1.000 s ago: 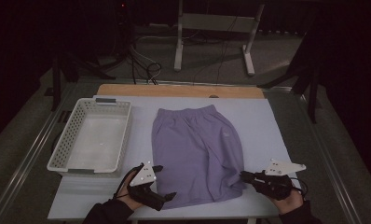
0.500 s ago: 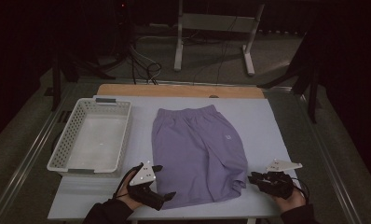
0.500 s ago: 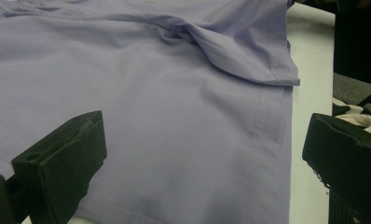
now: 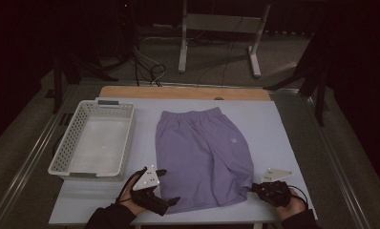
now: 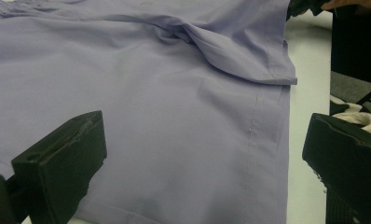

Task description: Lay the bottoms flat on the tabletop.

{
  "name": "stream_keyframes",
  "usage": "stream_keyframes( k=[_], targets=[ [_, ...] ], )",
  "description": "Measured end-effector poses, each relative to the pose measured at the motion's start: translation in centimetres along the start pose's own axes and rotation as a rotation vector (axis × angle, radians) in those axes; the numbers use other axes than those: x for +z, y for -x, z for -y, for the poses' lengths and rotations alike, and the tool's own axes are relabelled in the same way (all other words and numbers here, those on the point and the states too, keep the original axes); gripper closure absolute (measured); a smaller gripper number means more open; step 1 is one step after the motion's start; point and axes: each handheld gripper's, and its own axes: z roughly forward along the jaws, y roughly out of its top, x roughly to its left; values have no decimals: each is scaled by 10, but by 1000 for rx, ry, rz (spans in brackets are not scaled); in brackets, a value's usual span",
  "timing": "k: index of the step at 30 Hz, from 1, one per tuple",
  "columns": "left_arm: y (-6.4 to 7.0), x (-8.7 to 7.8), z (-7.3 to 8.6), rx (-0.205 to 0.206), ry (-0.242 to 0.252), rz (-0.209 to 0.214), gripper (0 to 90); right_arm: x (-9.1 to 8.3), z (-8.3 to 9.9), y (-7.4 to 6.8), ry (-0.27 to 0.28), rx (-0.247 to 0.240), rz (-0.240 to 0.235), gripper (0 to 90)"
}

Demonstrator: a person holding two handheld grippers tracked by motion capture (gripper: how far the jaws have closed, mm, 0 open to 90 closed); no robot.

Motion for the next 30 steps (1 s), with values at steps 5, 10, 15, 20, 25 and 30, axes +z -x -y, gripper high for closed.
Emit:
stream_keyframes(
  k=[5, 10, 15, 20, 25, 30],
  targets=[
    [1, -1, -1, 5, 4, -1, 4, -14, 1, 7, -1, 5, 58, 887],
    [0, 1, -1, 2, 5, 2, 3, -40, 10, 26, -12, 70, 220, 887],
    [0, 1, -1, -2, 5, 1, 4, -49, 15, 37, -22, 133, 296, 887],
    [0, 1, -1, 0, 5, 2, 4, -55, 24, 48, -50, 198, 317, 887],
    [0, 1, -1, -3, 5, 4, 4, -53, 31, 54, -81, 237, 316, 887],
    [-1, 1, -1, -10, 0, 5, 4, -54, 31, 54, 30, 233, 269, 677]
  ],
)
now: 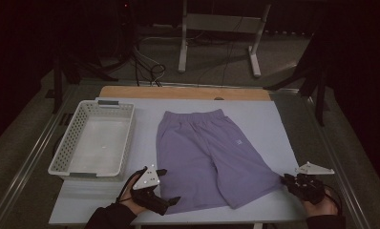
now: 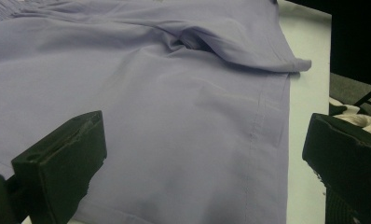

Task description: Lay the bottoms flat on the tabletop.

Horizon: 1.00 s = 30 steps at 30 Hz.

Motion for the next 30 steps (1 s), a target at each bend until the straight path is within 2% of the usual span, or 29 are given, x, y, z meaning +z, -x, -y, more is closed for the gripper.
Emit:
stream_keyframes(
  k=[2, 3, 4, 5, 6, 7, 8, 9, 14, 15, 18, 19, 21, 25, 26, 29, 30],
  targets=[
    [0, 0, 0, 1, 1, 0, 3, -2, -3, -3, 65, -1, -34, 570],
    [0, 1, -1, 5, -3, 2, 4, -3, -4, -4, 97, -7, -56, 480],
    [0, 1, -1, 5, -3, 2, 4, -3, -4, -4, 97, -7, -56, 480],
    [0, 2, -1, 1, -7, 3, 4, -3, -6, -5, 145, -1, -90, 390],
    [0, 2, -1, 1, -7, 3, 3, -3, -6, -5, 145, -1, -90, 390],
    [0, 3, -1, 3, -15, 4, 4, -2, -8, -6, 194, 33, -155, 261],
    [0, 3, -1, 3, -15, 4, 4, -2, -8, -6, 194, 33, -155, 261],
    [0, 4, -2, 2, -20, 4, 3, 1, -11, -7, 210, 36, -211, 192],
    [-1, 5, -4, -3, -30, 4, 3, 10, -17, -14, 225, 24, -248, 140],
    [-2, 6, -5, -4, -35, 6, 3, 14, -21, -16, 233, -11, -288, 141],
    [-3, 6, -7, -14, -41, 8, 3, 16, -25, -19, 242, -39, -304, 141],
    [-5, 6, -10, -15, -48, 13, 3, 18, -30, -22, 265, -54, -332, 137],
    [-7, 7, -14, -21, -52, 12, 3, 18, -35, -24, 278, -70, -345, 137],
    [-12, 7, -20, -39, -51, 7, 3, 20, -43, -26, 296, -87, -339, 137],
    [-15, 8, -24, -45, -52, -12, 3, 23, -57, -27, 297, -107, -343, 137],
    [-20, 9, -28, -56, -56, -21, 1, 27, -67, -29, 307, -121, -355, 137],
    [-23, 10, -34, -42, -69, -51, 1, 32, -78, -31, 308, -138, -344, 138]
  ],
)
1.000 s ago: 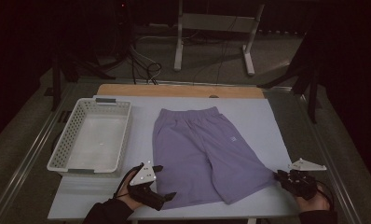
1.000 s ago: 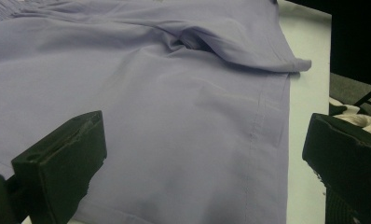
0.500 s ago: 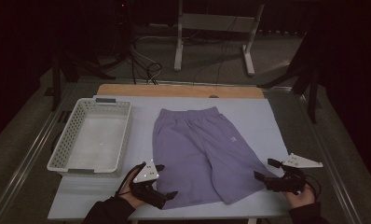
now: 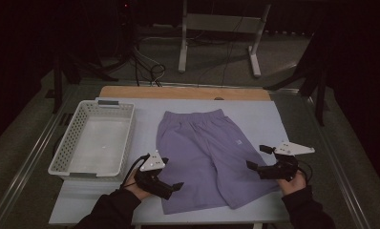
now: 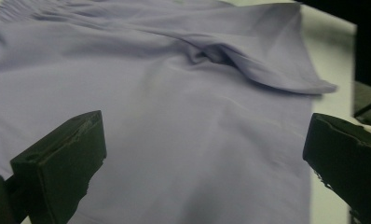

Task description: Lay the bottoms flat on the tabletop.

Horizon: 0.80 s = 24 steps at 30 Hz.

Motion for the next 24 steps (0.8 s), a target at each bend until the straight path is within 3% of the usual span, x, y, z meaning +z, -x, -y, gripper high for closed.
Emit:
stream_keyframes(
  k=[3, 4, 7, 9, 11, 12, 15, 16, 17, 18, 19, 21, 22, 23, 24],
  targets=[
    [-3, -1, -8, 12, -4, -9, 1, 8, -8, 1, 6, -16, -8, 138],
    [-6, -4, -17, 11, 2, -27, 1, 15, -16, 3, -2, -30, -9, 137],
    [-10, -7, -27, 15, 8, -45, 1, 22, -25, 5, 21, -25, 16, 138],
    [-19, -8, -40, 6, 13, -95, 1, 28, -31, 8, 39, -19, 10, 139],
    [-22, -9, -44, 4, 9, -112, 1, 31, -34, 9, 39, -22, 14, 139],
    [-28, -10, -54, 8, 14, -138, 2, 37, -42, 11, 52, -30, 16, 139],
    [-35, -11, -64, 4, 29, -144, 2, 42, -53, 14, 69, -44, 37, 137],
    [-41, -10, -75, -9, 7, -156, 2, 43, -58, 16, 82, -48, 31, 137],
    [-41, -10, -75, -9, 7, -156, 2, 43, -58, 16, 82, -48, 31, 137],
    [-46, -9, -83, -4, 7, -188, 2, 46, -65, 19, 83, -53, 30, 134],
    [-46, -9, -83, -4, 7, -188, 2, 46, -65, 19, 83, -53, 30, 134],
    [-51, -6, -92, -21, -1, -209, 2, 49, -71, 23, 99, -68, 49, 132],
    [-57, -3, -98, -39, 7, -240, 2, 52, -75, 27, 93, -62, 52, 132],
    [-57, -3, -98, -39, 7, -240, 2, 52, -75, 27, 93, -62, 52, 132],
    [-63, 1, -104, -50, 3, -273, 2, 53, -76, 29, 94, -63, 55, 132]
  ],
)
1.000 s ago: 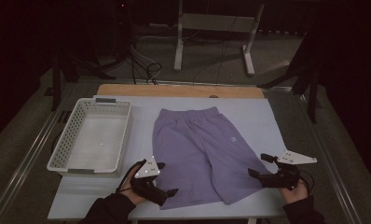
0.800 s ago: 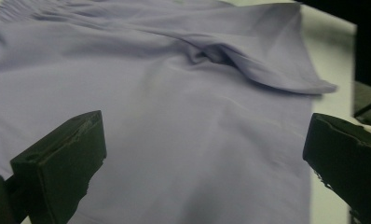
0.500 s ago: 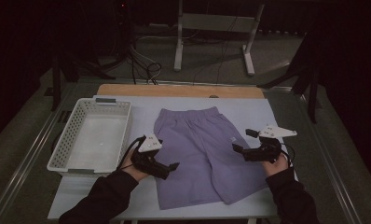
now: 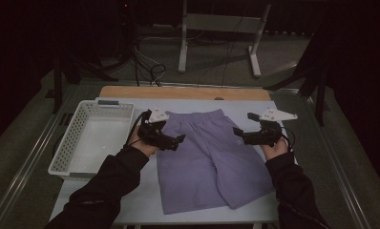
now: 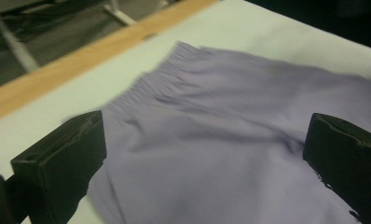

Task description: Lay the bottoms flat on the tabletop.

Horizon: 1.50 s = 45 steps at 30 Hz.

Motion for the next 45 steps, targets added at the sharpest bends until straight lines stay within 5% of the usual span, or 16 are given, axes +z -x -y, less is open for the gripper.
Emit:
stream_keyframes(
  k=[12, 15, 16, 17, 19, 21, 29, 33, 41, 42, 43, 44, 45],
  targets=[
    [-30, 46, -11, -84, -86, -146, 2, 43, 0, 34, -71, 82, 30, 97],
    [-43, 64, -4, -158, -120, -176, 2, 60, 3, 43, -110, 118, 54, 134],
    [-43, 64, -4, -158, -120, -176, 2, 60, 3, 43, -110, 118, 54, 134],
    [-46, 70, -2, -205, -127, -155, 2, 63, 4, 45, -108, 125, 45, 128],
    [-49, 79, 1, -215, -154, -169, 2, 68, 6, 48, -115, 131, 45, 134],
    [-54, 92, 4, -251, -170, -191, 2, 85, 13, 58, -160, 148, 60, 228],
    [-64, 120, 19, -274, -255, -263, 15, 114, 29, 75, -262, 166, 78, 424],
    [-67, 127, 27, -283, -257, -301, 78, 128, 37, 77, -342, 131, 102, 473],
    [-75, 133, 34, -291, -269, -358, 214, 144, 45, 80, -406, 101, 109, 493],
    [-75, 134, 36, -288, -273, -361, 238, 146, 45, 81, -399, 118, 102, 535],
    [-77, 136, 38, -295, -278, -360, 285, 146, 42, 80, -410, 114, 83, 775],
    [-77, 136, 38, -295, -278, -360, 315, 146, 42, 80, -410, 114, 83, 775],
    [-79, 138, 40, -307, -284, -352, 347, 148, 39, 76, -431, 62, 67, 892]
  ],
)
